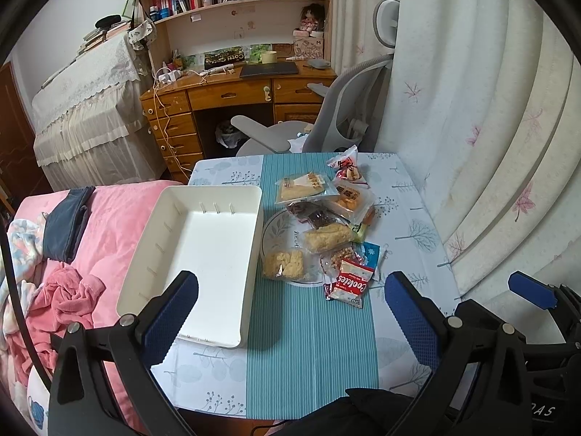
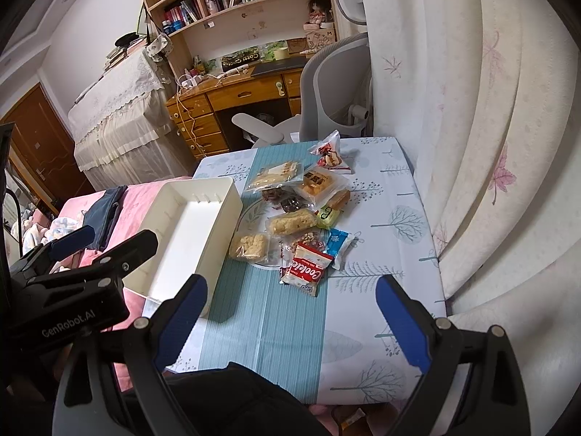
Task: Organize snacks
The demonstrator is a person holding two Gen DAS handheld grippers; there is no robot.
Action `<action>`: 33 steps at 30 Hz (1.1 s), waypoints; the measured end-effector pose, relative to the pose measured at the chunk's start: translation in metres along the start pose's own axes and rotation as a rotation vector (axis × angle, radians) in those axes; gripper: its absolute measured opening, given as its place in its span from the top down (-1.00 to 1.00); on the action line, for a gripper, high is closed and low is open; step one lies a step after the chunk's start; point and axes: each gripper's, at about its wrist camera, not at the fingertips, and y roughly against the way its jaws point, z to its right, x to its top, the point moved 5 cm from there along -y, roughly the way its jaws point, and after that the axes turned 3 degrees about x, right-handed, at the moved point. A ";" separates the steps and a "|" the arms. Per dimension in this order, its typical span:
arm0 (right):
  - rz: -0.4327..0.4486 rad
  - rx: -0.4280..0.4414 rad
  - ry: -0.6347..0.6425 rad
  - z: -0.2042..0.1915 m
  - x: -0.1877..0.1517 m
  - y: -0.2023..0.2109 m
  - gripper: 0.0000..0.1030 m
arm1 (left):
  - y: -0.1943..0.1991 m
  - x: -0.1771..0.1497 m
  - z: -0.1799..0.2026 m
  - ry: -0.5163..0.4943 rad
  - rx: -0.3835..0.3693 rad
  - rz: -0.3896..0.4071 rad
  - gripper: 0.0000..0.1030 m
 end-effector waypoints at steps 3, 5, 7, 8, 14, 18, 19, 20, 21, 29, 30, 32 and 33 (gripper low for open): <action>0.001 0.000 0.000 0.000 0.000 0.000 -0.85 | -0.001 0.000 -0.001 0.000 -0.002 0.000 -0.98; 0.000 -0.001 0.000 -0.001 0.000 0.000 -0.85 | -0.001 -0.001 0.000 0.000 -0.003 0.001 -0.98; 0.001 -0.001 0.000 -0.001 -0.001 0.000 -0.85 | -0.001 -0.001 0.000 0.000 -0.003 0.001 -0.98; 0.002 0.000 0.000 -0.002 -0.001 0.000 -0.85 | -0.001 -0.001 0.000 0.000 -0.004 0.001 -0.98; 0.002 0.000 -0.001 -0.003 -0.001 0.000 -0.85 | -0.005 -0.003 0.005 -0.005 -0.013 -0.001 -0.98; 0.003 0.000 -0.002 -0.005 -0.002 -0.002 -0.85 | -0.006 -0.004 0.006 -0.007 -0.017 -0.003 -0.98; 0.003 0.000 -0.002 -0.005 -0.002 -0.003 -0.85 | -0.006 -0.004 0.006 -0.007 -0.017 -0.003 -0.98; 0.003 -0.001 -0.003 -0.006 -0.003 -0.003 -0.85 | -0.006 -0.004 0.006 -0.007 -0.017 -0.002 -0.98; 0.003 -0.001 -0.003 -0.006 -0.003 -0.004 -0.85 | -0.006 -0.004 0.007 -0.007 -0.018 -0.003 -0.98; 0.007 -0.006 -0.009 -0.011 -0.006 -0.001 -0.85 | -0.016 -0.009 0.001 -0.021 -0.042 -0.012 -0.98; 0.008 -0.007 -0.010 -0.011 -0.006 0.000 -0.85 | -0.017 -0.007 -0.003 -0.024 -0.048 -0.014 -0.98; 0.009 -0.012 -0.014 -0.011 -0.004 0.001 -0.85 | -0.020 -0.007 -0.007 -0.030 -0.061 -0.020 -0.98; 0.010 -0.016 -0.018 -0.017 -0.003 -0.006 -0.85 | -0.021 -0.007 -0.009 -0.033 -0.067 -0.023 -0.98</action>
